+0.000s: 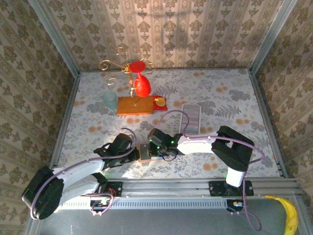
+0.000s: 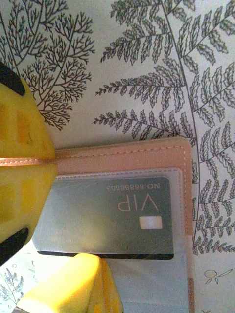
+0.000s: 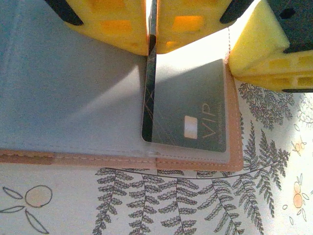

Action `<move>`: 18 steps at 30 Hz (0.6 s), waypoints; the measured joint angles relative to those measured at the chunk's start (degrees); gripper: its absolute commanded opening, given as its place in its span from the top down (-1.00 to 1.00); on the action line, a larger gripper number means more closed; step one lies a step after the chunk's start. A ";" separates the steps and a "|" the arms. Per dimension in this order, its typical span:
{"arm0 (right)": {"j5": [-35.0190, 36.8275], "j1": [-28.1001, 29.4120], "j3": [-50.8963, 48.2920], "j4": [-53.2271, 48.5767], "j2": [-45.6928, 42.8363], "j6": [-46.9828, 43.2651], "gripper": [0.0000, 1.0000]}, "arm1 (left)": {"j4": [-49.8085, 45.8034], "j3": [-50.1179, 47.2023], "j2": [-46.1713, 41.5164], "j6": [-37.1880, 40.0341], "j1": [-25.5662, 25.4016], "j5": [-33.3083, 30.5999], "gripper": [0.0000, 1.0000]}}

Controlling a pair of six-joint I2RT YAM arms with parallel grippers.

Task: Put the credit cards into the card holder
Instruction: Insert the credit card into the card slot.

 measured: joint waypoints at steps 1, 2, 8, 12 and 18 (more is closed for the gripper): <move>-0.04 -0.02 0.00 0.02 0.02 0.04 0.72 | 0.07 -0.07 0.02 -0.07 0.00 0.00 0.77; -0.07 -0.02 0.00 0.04 0.02 0.15 0.71 | 0.20 -0.09 0.04 -0.17 0.00 0.00 0.78; 0.07 0.00 0.00 0.28 -0.37 0.55 0.52 | 1.01 -0.15 0.50 -0.20 -0.17 0.02 0.78; 1.36 0.28 -0.02 -2.45 -3.23 0.24 0.42 | 1.53 -0.15 0.76 -0.20 -0.37 0.17 0.78; 4.07 0.61 -0.98 -6.71 -9.99 -0.22 0.25 | 1.68 -0.15 0.76 -0.20 -0.37 0.39 0.74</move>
